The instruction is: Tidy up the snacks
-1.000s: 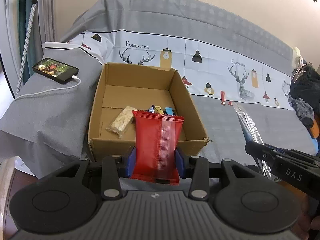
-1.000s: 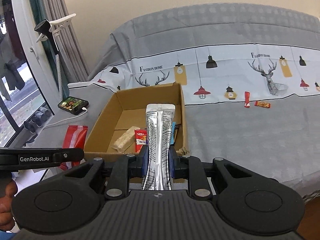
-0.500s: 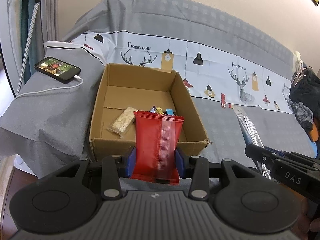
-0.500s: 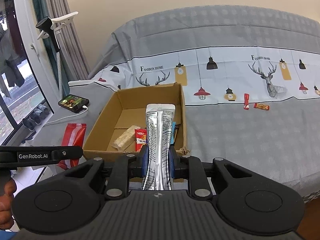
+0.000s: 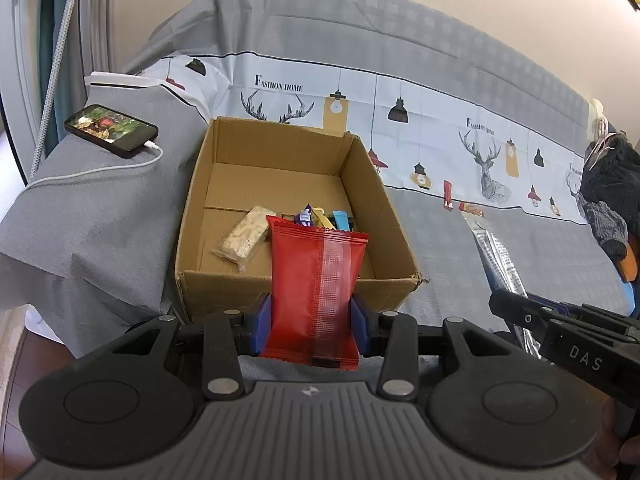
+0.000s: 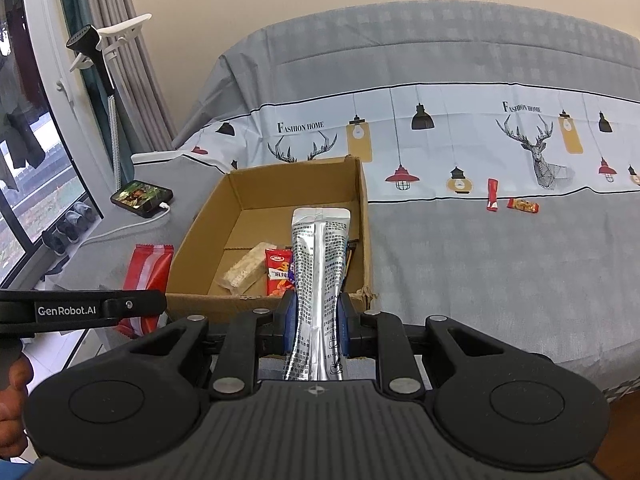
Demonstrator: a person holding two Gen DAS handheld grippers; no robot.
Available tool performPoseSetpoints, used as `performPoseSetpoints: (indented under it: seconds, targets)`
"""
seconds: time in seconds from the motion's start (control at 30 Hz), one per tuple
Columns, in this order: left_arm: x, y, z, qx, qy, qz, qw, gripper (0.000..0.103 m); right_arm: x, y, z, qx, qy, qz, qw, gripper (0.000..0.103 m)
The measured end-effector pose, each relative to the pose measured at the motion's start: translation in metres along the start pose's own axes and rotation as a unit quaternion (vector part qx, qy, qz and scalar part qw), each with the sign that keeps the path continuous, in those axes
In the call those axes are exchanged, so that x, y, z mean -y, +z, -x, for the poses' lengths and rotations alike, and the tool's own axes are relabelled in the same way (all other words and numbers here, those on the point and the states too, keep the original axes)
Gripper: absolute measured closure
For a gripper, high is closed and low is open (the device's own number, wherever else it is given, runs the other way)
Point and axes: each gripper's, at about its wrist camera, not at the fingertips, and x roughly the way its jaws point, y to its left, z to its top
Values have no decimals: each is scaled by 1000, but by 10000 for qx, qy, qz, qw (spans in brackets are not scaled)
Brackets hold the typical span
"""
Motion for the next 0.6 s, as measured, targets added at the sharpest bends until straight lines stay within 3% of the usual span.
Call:
performPoseSetpoints:
  seconds: [0.6]
  targets:
    - [-5, 3, -12, -133, 10, 90, 9999, 57, -2, 2, -11, -160, -54, 78, 9998, 81]
